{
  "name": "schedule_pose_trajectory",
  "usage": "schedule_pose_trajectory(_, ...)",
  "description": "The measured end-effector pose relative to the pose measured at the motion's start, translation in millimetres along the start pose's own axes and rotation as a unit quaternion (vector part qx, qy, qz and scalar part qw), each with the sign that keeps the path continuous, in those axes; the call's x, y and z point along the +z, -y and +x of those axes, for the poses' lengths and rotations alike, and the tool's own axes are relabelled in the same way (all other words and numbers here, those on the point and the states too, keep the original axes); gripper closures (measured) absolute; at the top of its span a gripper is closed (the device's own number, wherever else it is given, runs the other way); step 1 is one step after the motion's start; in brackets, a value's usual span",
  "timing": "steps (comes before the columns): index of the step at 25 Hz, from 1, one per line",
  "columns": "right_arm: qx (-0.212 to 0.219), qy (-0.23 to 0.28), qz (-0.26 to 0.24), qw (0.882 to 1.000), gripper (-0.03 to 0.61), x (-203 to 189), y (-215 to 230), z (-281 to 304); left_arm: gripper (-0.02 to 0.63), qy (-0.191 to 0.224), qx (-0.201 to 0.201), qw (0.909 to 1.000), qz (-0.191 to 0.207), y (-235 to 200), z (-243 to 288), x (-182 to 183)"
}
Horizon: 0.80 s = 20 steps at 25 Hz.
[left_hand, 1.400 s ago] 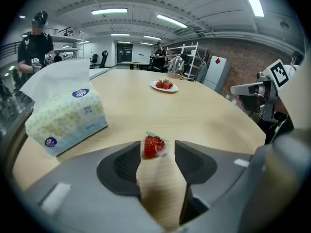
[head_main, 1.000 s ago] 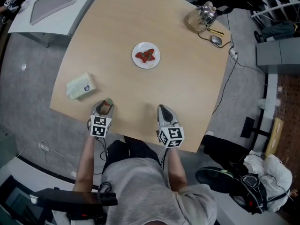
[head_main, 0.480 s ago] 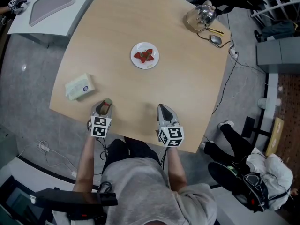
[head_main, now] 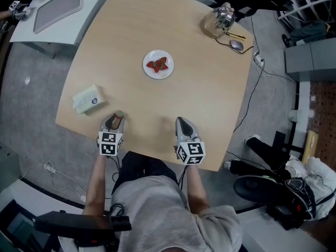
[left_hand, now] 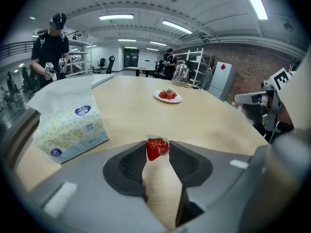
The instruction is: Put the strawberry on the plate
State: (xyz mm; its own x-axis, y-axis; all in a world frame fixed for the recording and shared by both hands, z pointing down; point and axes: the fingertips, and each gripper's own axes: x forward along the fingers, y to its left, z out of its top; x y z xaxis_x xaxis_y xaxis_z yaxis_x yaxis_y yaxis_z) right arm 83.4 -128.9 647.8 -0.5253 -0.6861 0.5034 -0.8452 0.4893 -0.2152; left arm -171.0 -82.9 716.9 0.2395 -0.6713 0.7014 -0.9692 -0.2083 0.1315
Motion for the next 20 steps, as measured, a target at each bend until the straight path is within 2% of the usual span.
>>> schedule_pose_trajectory(11, -0.005, 0.021, 0.003, 1.000, 0.572, 15.1, 6.0, -11.2, 0.449, 0.048, -0.005, 0.9989, 0.002, 21.9, -21.3, 47.5)
schedule_pose_trajectory(20, -0.042, 0.038, 0.018, 0.998, 0.572, 23.3, 27.1, -23.9, 0.449, 0.066, -0.032, 0.9970, 0.022, 39.6, -17.2, 78.9)
